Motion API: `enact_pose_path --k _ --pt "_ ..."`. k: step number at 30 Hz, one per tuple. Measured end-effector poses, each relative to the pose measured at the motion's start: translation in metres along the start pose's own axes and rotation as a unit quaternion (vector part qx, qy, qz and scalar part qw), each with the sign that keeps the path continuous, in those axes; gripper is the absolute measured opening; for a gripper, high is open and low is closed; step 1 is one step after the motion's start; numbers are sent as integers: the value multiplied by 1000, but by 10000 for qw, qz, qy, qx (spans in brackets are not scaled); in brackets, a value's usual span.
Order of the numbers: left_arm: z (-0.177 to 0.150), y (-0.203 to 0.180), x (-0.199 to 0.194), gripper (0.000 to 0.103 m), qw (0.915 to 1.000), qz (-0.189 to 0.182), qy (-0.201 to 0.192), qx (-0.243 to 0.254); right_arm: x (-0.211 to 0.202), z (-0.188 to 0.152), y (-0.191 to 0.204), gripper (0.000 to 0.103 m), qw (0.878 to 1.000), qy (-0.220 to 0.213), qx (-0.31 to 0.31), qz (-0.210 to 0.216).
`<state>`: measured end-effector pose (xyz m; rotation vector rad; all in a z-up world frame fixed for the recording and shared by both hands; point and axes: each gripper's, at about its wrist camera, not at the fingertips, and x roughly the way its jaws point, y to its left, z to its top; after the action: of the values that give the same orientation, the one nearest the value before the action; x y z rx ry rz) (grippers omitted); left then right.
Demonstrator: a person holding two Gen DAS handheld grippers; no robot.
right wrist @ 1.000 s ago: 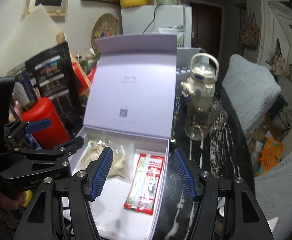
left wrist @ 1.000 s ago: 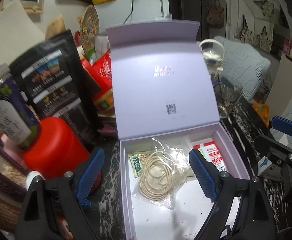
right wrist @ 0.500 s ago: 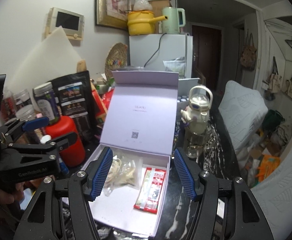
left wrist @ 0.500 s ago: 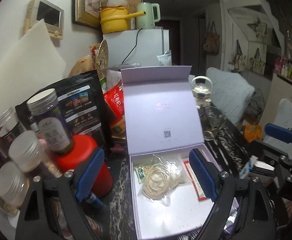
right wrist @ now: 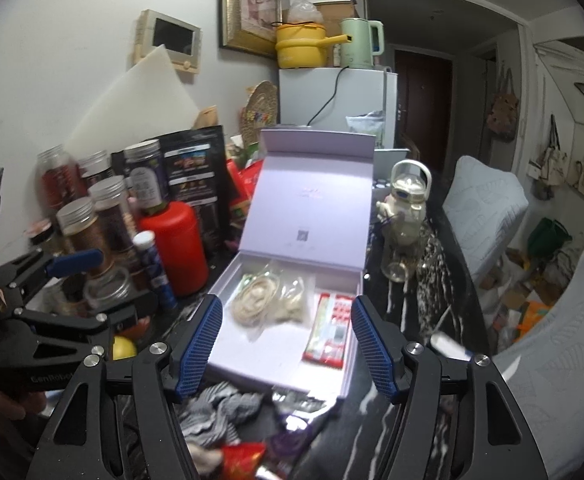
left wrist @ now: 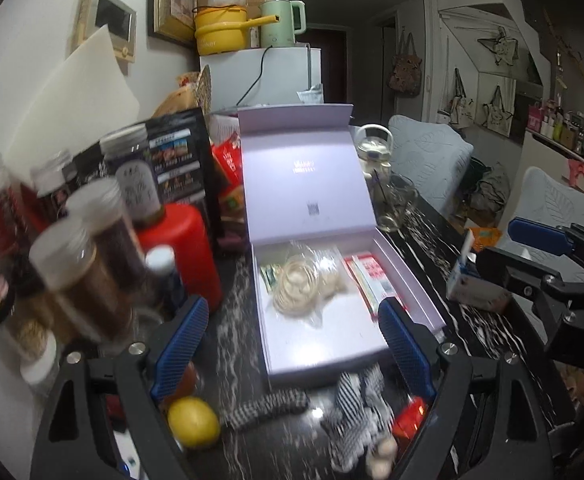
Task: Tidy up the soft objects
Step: 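Withdraw both grippers from the box back over the table, then grasp the gingham doll with the left gripper while the right gripper grasps the red snack bag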
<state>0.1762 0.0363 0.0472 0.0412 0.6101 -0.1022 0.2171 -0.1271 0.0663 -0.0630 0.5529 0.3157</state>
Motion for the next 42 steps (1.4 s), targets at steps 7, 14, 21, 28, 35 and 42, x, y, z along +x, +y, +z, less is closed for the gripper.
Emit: enact_pose_path --k 7,14,21,28,35,42 --pt "-31 2 -26 88 10000 39 -11 -78 -21 -26 15 68 9999 106 58 91" --pt "-60 7 -36 88 9996 -36 133 -230 -29 -58 25 68 9993 304 112 191" --pt "-93 18 -35 88 9970 -135 405 -648 -29 -90 26 68 9981 503 288 228" --pt "-121 22 -30 88 9944 -78 654 -828 -18 -120 25 68 9959 790 422 130" --pt "-141 19 -30 88 9921 -103 826 -938 -7 -147 23 68 9924 1093 557 130" --pt "-156 16 -20 88 9898 -198 1026 -965 10 -165 23 65 9883 1378 624 176"
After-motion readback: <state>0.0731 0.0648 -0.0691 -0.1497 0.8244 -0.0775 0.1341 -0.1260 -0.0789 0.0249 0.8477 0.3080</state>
